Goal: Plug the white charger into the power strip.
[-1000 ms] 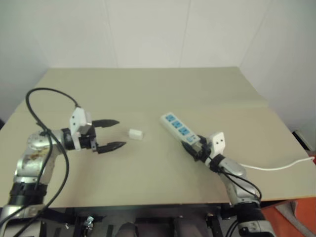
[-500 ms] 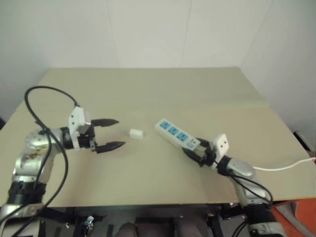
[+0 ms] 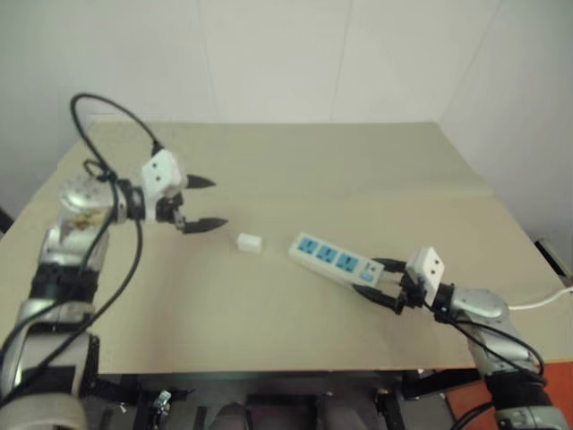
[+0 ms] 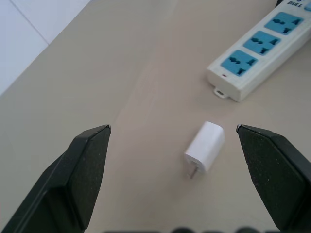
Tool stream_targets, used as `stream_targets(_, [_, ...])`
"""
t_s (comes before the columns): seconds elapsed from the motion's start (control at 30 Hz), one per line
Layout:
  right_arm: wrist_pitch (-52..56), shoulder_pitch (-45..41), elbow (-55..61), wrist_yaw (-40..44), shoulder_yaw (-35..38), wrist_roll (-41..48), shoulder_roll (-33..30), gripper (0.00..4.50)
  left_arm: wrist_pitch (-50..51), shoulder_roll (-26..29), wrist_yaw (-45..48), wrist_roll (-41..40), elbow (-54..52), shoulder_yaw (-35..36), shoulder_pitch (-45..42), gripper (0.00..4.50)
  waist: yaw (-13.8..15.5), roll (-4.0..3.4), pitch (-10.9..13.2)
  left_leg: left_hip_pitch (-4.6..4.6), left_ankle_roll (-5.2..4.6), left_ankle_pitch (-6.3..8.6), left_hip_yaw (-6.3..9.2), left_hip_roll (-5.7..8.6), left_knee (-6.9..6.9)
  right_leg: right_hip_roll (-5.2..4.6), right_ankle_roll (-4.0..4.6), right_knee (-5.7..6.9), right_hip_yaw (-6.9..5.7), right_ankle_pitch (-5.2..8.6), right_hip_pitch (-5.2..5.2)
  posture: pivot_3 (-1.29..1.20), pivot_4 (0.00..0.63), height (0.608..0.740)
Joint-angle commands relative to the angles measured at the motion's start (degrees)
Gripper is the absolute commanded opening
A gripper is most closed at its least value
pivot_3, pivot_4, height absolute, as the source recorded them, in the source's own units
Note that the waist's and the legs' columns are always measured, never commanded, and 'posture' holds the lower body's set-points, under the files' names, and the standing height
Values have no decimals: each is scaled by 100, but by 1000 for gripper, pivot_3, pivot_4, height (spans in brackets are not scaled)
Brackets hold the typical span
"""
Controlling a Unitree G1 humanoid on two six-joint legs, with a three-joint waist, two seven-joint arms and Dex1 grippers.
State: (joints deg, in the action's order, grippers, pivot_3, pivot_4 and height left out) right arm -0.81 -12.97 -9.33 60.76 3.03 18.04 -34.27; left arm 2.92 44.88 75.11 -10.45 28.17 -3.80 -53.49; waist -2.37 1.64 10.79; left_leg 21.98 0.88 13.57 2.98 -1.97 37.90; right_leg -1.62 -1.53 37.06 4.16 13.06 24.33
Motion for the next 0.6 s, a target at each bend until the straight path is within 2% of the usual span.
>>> stream_targets(0.03, [90, 165, 203, 256, -37, 105, -126, 3415, -924, 30, 747, 17, 718, -12, -505, 4500, -23, 0, 0, 0, 0, 0, 0, 0, 0, 0, 0, -1, 0, 0, 0, 0, 150, 740])
stream_targets(0.13, [196, 260, 317, 421, -82, 220, -179, 3415, -1326, 63, 1361, 103, 1441, -99, -883, 4500, -52, 0, 0, -4, 0, 0, -4, 0, 0, 1, 0, 2, 4, 0, 0, 0, 150, 740])
stream_targets(0.2, [330, 338, 454, 649, -89, 387, -238, 3415, -1046, 116, 1659, 268, 1819, -379, -1198, 4500, -47, 0, 0, -6, 0, 0, -3, -1, 0, 4, -1, 5, 4, 1, 0, 0, 150, 740])
stream_targets(0.37, [476, 319, 590, 1021, -209, 509, -330, 3415, -1825, 223, 1739, 426, 2308, -1584, -1885, 4500, -25, 2, 2, 4, -1, 0, 0, 0, 3, 3, -6, 2, 3, 3, 1, 0, 150, 740])
stream_targets(0.5, [623, 159, 601, 1293, -342, 557, -359, 3415, -2142, 6, 1739, 598, 2760, -2374, -2624, 4500, -17, 4, 3, 7, -1, 0, 2, 0, 6, 3, -8, 2, 2, 4, 2, 0, 150, 740])
stream_targets(0.6, [678, -10, 558, 1404, -484, 512, -315, 3415, -2341, -378, 1739, 1190, 3203, -2643, -3032, 4500, -18, 4, 3, 7, -1, 0, 1, 1, 7, 3, -10, 2, 3, 5, 1, 0, 150, 740])
